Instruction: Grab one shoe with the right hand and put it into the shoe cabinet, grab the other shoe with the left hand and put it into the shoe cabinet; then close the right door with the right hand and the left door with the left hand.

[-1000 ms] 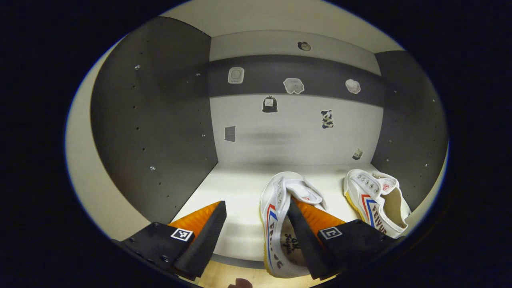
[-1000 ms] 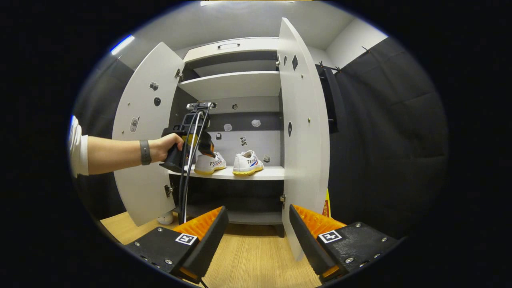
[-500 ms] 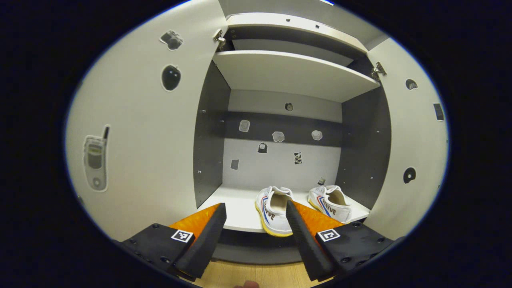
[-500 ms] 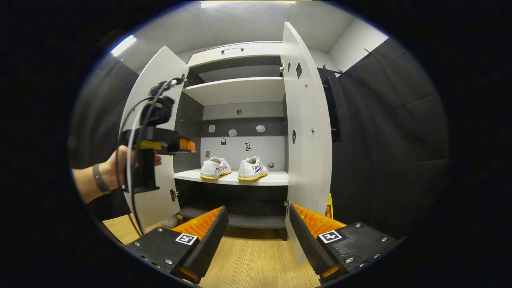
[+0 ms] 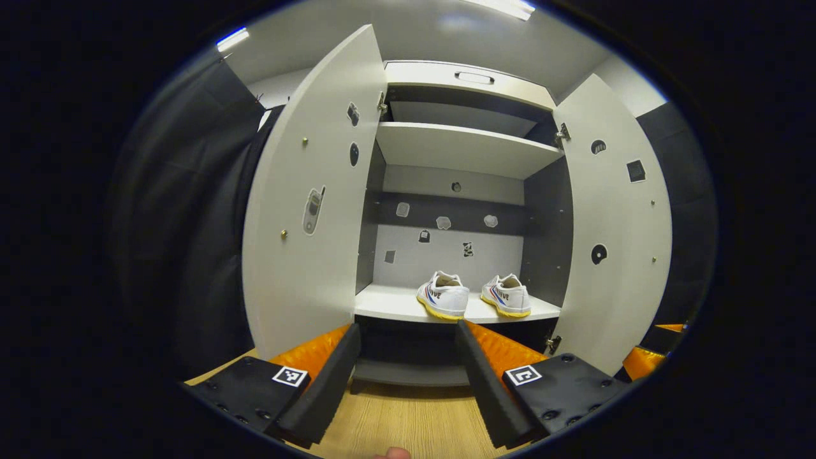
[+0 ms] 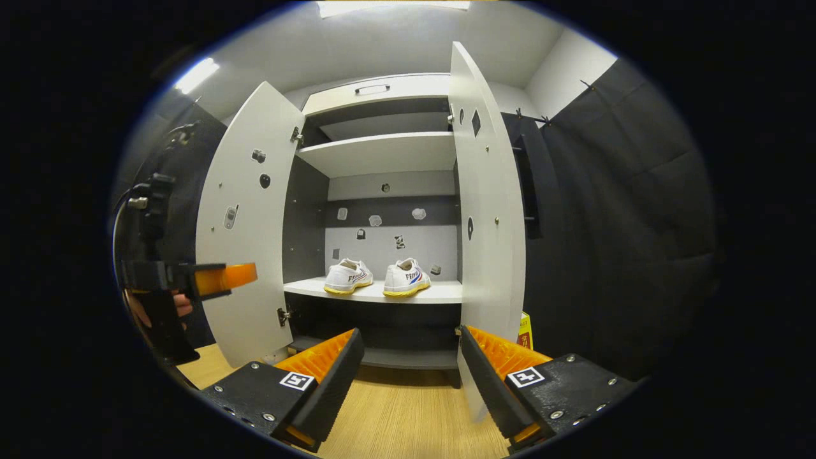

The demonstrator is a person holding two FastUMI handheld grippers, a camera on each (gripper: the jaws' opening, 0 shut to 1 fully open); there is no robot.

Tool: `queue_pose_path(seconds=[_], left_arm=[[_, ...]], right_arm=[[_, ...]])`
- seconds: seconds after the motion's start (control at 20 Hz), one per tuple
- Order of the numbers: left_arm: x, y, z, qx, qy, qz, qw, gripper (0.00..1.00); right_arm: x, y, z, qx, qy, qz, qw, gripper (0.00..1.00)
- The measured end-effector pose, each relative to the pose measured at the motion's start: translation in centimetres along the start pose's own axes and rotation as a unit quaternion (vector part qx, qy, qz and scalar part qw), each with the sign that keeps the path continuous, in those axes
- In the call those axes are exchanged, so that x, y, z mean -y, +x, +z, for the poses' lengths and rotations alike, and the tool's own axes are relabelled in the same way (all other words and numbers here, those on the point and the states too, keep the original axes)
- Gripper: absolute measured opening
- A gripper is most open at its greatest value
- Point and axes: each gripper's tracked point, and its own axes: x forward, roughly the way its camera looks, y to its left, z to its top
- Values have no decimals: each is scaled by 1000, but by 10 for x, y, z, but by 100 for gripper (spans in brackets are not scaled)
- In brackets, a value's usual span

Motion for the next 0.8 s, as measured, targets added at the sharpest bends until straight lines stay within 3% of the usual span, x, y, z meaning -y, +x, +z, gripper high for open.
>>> queue_pose_path(seconds=[0.15,0.25,0.35,0.55,0.65,0.8], left_arm=[[3,-23,-16,-3,14,-1,1000,94],[9,-37,-17,3,12,-1,1000,96],[12,-50,-16,9,17,-3,1000,96],[19,-54,-19,10,32,-5,999,96],[17,-55,-18,14,39,-4,999,94],[18,-57,-12,21,43,-7,999,94]], right_arm=[[-2,-4,0,-6,8,6,1000,94],[9,-7,26,14,2,5,1000,94],[39,-6,67,41,-23,-10,999,94],[137,2,150,81,-56,-82,992,94],[175,13,177,86,-54,-107,989,94],[208,36,196,88,-23,-111,990,91]])
